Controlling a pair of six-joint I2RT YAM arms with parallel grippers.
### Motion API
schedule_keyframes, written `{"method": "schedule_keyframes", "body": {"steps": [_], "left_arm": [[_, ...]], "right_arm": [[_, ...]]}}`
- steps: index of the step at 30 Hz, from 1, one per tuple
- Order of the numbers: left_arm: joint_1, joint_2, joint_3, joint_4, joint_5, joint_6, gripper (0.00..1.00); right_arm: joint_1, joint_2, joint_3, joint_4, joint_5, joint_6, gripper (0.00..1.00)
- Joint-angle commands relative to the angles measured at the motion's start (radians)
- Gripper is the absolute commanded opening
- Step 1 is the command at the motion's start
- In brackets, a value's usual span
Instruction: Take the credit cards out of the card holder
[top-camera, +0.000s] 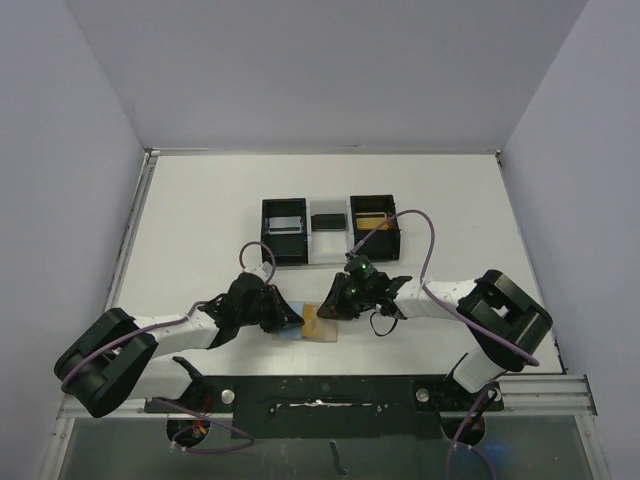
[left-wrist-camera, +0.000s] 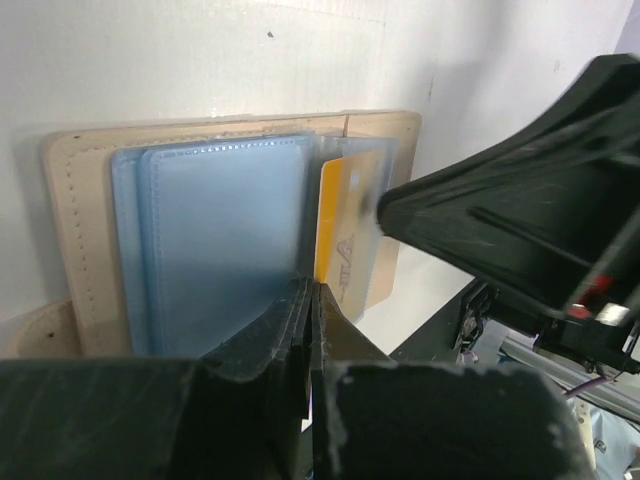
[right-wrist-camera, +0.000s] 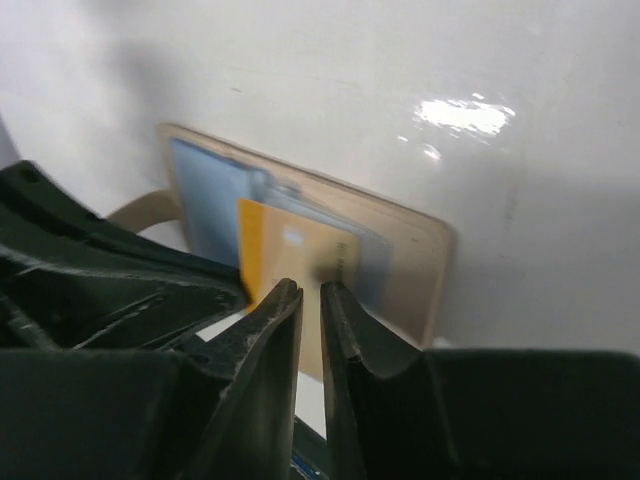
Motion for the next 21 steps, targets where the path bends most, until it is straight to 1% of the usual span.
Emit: {"method": "schedule_keyframes", "body": {"steps": [1,2,6,9,12,16,18,21], "left_arm": [[0.007,0.019,0.048,0.072,0.029,0.019,0.0],[0.007,0.021,0.05,0.076,0.031,0.019,0.0],[0.008,0.036,0.051,0.093,0.041,0.013,0.09],[0.008,0.059,0.045,0.128,0.061,0.003,0.14],[0.008,0.089,0.031,0.204,0.112,-0.017,0.18],[0.008,0.122,0.032,0.241,0.156,-0.025,0.17],[0.008,0.11,0.022,0.241,0.144,-0.033,0.13],[0.015,0.072,0.01,0.214,0.115,-0.035,0.12]], "right_arm": [[0.01,0.033,0.029,-0.15,0.072,0.052,0.16],[0.011,0.024,0.022,-0.177,0.092,0.049,0.16],[0.01,-0.006,-0.005,-0.185,0.113,0.049,0.18],[0.01,0.021,-0.012,-0.147,0.085,0.049,0.19],[0.01,0.059,0.0,-0.136,0.084,0.045,0.18],[0.011,0.079,0.006,-0.154,0.095,0.044,0.17],[0.009,0.076,0.003,-0.155,0.098,0.046,0.17],[0.005,0.069,0.005,-0.168,0.111,0.043,0.17]]}}
